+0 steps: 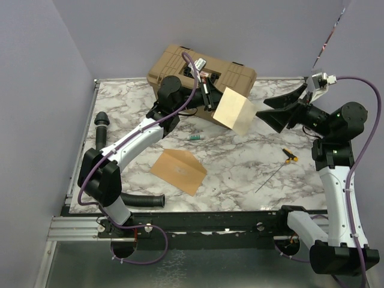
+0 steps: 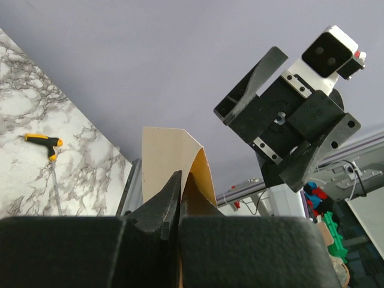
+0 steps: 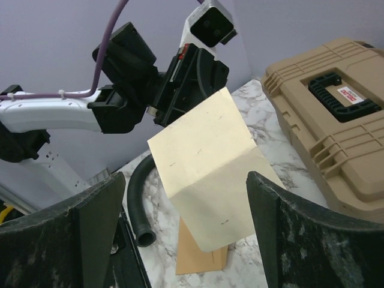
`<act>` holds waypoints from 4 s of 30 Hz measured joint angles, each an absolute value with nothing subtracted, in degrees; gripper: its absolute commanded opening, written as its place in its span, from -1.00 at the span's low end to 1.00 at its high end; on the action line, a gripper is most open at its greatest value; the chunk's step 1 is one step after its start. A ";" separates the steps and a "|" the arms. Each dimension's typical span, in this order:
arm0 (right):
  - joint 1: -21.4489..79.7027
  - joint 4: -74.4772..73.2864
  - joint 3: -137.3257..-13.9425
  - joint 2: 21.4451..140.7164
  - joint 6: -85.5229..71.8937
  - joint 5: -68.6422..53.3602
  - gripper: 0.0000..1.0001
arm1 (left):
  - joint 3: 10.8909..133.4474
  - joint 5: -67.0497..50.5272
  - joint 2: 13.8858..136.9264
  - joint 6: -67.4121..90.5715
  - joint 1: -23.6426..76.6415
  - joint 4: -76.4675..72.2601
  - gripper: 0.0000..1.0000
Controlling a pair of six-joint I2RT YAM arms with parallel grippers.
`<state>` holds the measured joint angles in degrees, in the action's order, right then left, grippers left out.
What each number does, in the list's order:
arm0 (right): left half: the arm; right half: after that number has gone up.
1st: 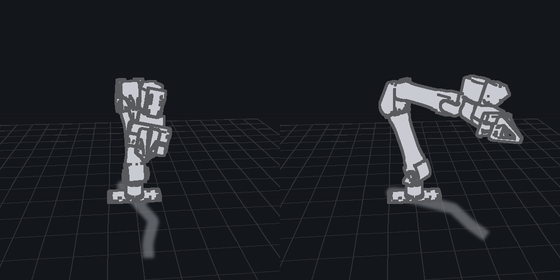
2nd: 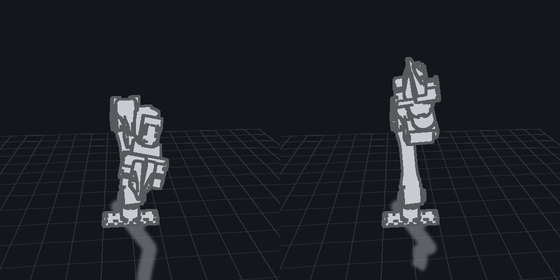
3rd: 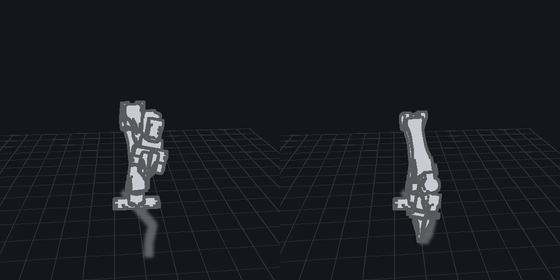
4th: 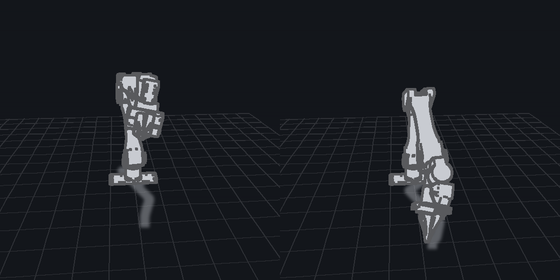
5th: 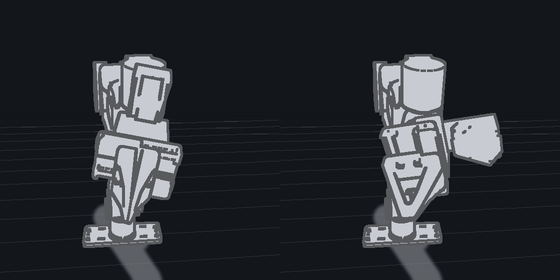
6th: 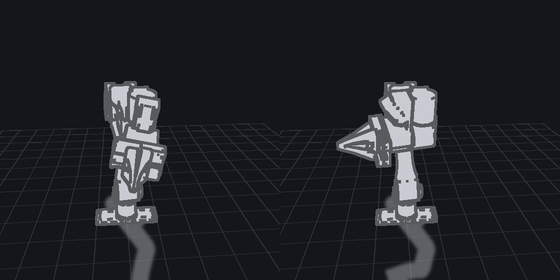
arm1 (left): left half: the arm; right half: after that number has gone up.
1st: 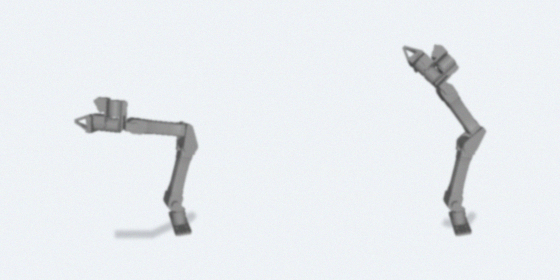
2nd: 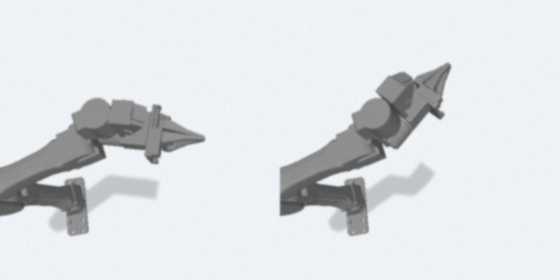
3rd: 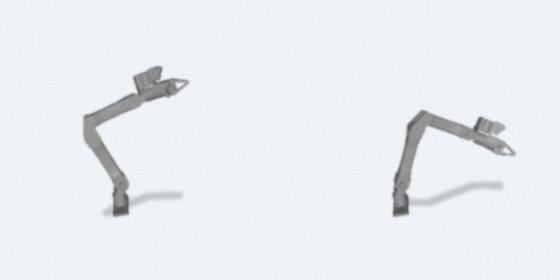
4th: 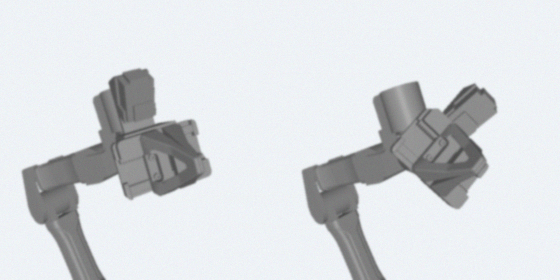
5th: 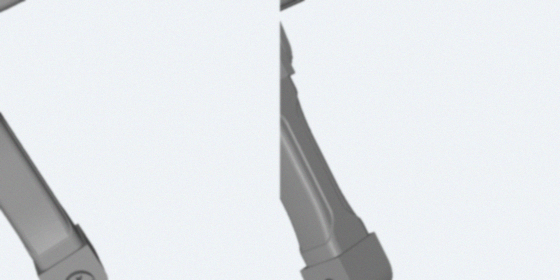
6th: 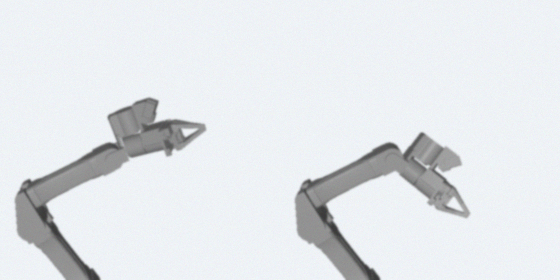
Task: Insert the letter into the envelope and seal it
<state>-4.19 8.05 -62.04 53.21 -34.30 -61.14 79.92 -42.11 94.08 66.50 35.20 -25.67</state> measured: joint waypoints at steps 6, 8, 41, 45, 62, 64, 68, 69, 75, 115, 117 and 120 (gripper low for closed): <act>-4.19 3.70 -62.63 54.08 -31.00 -62.78 0.83 | 79.92 -47.18 93.51 66.15 34.87 -25.63 -1.00; -4.14 5.04 -62.54 55.24 -31.44 -65.39 0.85 | 79.92 -49.10 92.84 66.26 34.87 -25.61 -1.00; 5.21 18.22 -64.42 68.45 -42.19 -84.05 -0.99 | 79.92 -58.17 89.10 61.54 29.39 -19.59 0.17; 5.19 17.41 -64.42 68.45 -41.32 -82.85 -0.99 | 80.42 -57.98 87.42 52.86 24.49 -8.86 0.28; 6.13 14.13 -64.12 72.03 -42.74 -72.44 -0.99 | 82.17 -40.86 79.94 34.02 31.16 4.01 0.55; 6.42 16.82 -63.94 72.07 -45.12 -72.49 -0.99 | 82.17 -39.31 79.94 32.64 34.63 4.14 0.55; 6.83 21.04 -63.83 72.23 -48.51 -72.93 -0.99 | 82.56 -37.65 80.40 30.72 37.23 4.12 0.51; 6.92 21.69 -63.83 72.31 -48.90 -73.19 -0.99 | 82.81 -37.56 80.71 30.46 37.58 4.10 0.50; 7.44 22.81 -63.83 72.49 -49.54 -75.07 -0.99 | 82.94 -37.26 82.24 28.10 38.76 4.32 0.43; 7.97 15.92 -57.52 57.08 -55.68 -45.17 0.73 | 78.46 -28.38 77.17 36.18 38.48 -3.51 -1.00; 8.25 19.00 -55.57 56.99 -59.48 -43.92 0.73 | 76.84 -27.18 75.79 39.62 38.48 -7.86 -1.00; 10.02 26.15 -54.33 60.10 -65.32 -43.97 0.73 | 76.66 -26.48 75.77 42.96 38.48 -11.86 -1.00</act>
